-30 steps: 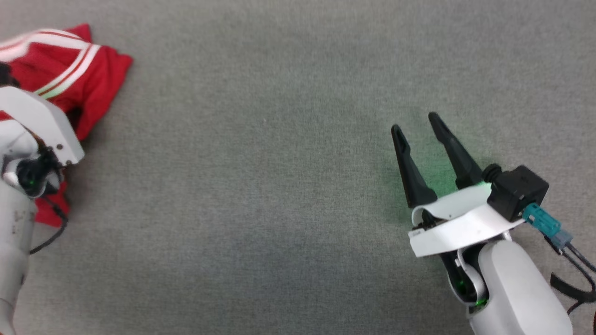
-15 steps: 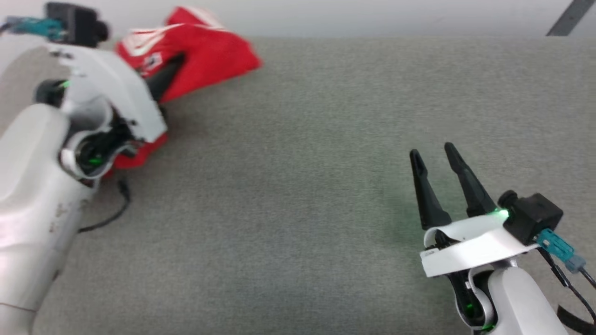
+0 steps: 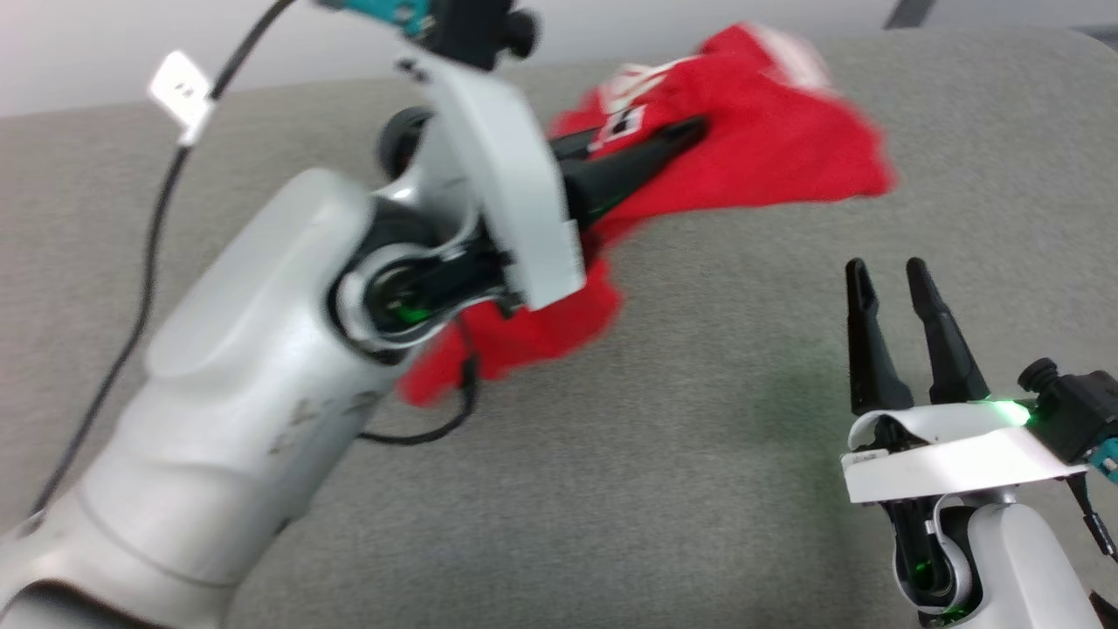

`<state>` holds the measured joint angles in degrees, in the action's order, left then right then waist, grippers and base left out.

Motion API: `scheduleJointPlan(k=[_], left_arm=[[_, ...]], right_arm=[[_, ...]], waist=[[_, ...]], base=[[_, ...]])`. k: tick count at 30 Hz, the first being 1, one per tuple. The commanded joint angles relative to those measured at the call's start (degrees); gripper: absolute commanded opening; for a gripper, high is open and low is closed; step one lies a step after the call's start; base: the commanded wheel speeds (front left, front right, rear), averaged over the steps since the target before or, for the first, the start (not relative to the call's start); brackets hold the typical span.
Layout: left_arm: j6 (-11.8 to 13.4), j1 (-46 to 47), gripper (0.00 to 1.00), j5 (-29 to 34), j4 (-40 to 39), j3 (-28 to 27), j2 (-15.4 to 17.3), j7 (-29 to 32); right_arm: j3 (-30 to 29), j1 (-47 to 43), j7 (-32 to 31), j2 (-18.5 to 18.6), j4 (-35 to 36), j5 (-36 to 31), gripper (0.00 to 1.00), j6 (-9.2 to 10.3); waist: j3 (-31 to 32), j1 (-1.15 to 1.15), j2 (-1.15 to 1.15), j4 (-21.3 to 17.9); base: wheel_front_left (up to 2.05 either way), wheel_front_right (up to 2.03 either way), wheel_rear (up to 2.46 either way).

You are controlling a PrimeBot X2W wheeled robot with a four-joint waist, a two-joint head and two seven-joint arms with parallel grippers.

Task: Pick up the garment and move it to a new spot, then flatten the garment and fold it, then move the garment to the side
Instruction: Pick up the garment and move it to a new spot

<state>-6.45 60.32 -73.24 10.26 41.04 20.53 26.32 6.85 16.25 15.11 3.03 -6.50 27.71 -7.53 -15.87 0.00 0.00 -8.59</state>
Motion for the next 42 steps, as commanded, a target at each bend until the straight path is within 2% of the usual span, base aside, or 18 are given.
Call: scheduleJointPlan(k=[1,5,8,12,19,25,26,29,31,32,33,34,42], left_arm=[[0.5,1.1,0.00,0.8,1.3,0.3,-1.1,-0.8],[0.5,2.5,0.00,2.7,7.8,2.5,-5.9,-2.6],[-0.1,2.8,0.00,3.7,14.4,4.1,-8.1,-3.4],[-0.5,3.1,0.00,3.8,20.6,4.9,-9.5,-4.1],[-1.1,2.6,0.00,4.0,31.1,9.0,-10.8,-1.6],[-1.1,1.2,0.00,4.4,31.3,16.2,-9.6,1.8],[-0.9,1.1,0.06,4.8,31.4,17.6,-9.2,2.0],[-0.9,0.4,0.35,4.9,32.3,20.7,-8.0,1.9],[-0.9,0.2,0.51,4.3,32.5,22.2,-7.2,2.0],[-0.9,0.2,0.66,3.8,32.6,22.6,-6.9,1.9],[-0.9,0.4,0.97,3.5,32.3,23.4,-6.7,2.3],[-0.9,0.6,1.00,3.2,31.8,23.9,-6.4,2.2],[-1.0,5.3,1.00,2.9,25.3,26.0,-5.5,-7.2]], right_arm=[[-0.2,0.7,0.0,-0.1,0.4,0.7,1.00,0.08],[-0.3,1.2,0.0,-0.1,0.9,2.6,1.00,0.08],[-0.4,1.6,0.0,-0.1,1.3,4.0,1.00,0.08],[-0.5,1.8,0.0,-0.1,1.8,5.4,1.00,0.08],[-1.6,1.5,0.0,-0.2,2.4,7.7,1.00,0.08],[-1.1,2.2,0.0,-0.1,2.6,9.0,1.00,0.08],[-1.1,2.2,0.0,-0.1,2.7,8.9,1.00,0.08],[-0.7,2.4,0.0,-0.1,2.7,8.6,1.00,0.08],[-0.2,2.8,0.0,-0.1,2.8,8.0,1.00,0.08],[0.1,2.8,0.0,-0.1,2.8,7.7,1.00,0.08],[0.3,2.8,0.0,-0.1,2.7,7.4,1.00,0.08],[0.4,2.7,0.0,-0.1,2.6,6.8,1.00,0.08],[0.6,1.2,0.0,-0.1,1.4,1.6,1.00,0.08]], waist=[[-2.2,0.00,0.00,-3.3],[-3.7,0.00,0.00,-6.2],[-4.7,0.00,0.00,-8.2],[-6.1,0.00,0.00,-10.5],[-8.8,0.00,0.00,-14.4],[-10.1,0.00,0.00,-15.8],[-10.2,0.00,0.00,-15.9],[-10.3,0.00,0.00,-16.1],[-10.1,0.00,0.00,-16.1],[-10.0,0.00,0.00,-16.0],[-9.7,0.00,0.00,-15.8],[-9.5,0.00,0.00,-15.5],[-5.8,0.00,0.00,-9.9]], base=[[0.00,0.00,0.00],[0.00,0.00,0.00],[0.00,0.00,0.00],[0.00,0.00,0.00],[0.00,0.00,0.00],[0.00,0.00,0.00],[0.00,0.00,0.00],[0.00,0.00,0.00],[0.00,0.00,0.00],[0.00,0.00,0.00],[0.00,0.00,0.00],[0.00,0.00,0.00],[0.00,0.00,0.00]])
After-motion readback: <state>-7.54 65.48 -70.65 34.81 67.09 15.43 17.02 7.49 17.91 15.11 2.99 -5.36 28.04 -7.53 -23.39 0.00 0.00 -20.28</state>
